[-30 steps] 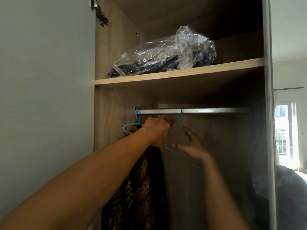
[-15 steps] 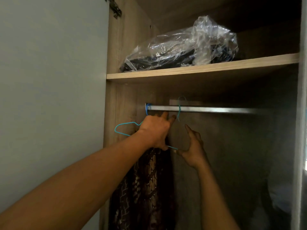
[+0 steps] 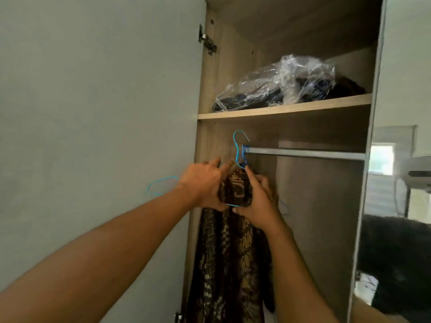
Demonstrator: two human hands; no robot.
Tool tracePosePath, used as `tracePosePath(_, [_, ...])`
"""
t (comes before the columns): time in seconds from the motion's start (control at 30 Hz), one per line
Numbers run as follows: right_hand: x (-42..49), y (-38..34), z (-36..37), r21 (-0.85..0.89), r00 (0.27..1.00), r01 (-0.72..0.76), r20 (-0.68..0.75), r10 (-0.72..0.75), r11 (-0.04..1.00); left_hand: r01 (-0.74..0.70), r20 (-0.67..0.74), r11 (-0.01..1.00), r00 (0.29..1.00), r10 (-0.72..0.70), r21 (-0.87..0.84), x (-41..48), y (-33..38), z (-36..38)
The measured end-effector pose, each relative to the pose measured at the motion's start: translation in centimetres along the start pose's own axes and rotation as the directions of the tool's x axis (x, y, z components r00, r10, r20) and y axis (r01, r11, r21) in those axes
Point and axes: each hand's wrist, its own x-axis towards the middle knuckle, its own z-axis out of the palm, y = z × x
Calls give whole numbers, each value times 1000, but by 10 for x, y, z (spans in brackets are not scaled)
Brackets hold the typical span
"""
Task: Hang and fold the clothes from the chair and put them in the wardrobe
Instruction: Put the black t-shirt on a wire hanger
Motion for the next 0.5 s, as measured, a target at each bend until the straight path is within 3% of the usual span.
tracePosePath(0.27, [-88,-103,10,98,959,191,196,-207,977,163,124,973,975,-184,163,-145,-25,-66])
tracePosePath(0.5, [-139,-253,4,165,894,369,207,-398,915,343,92,903,922,-377,259,-273,-86,-174])
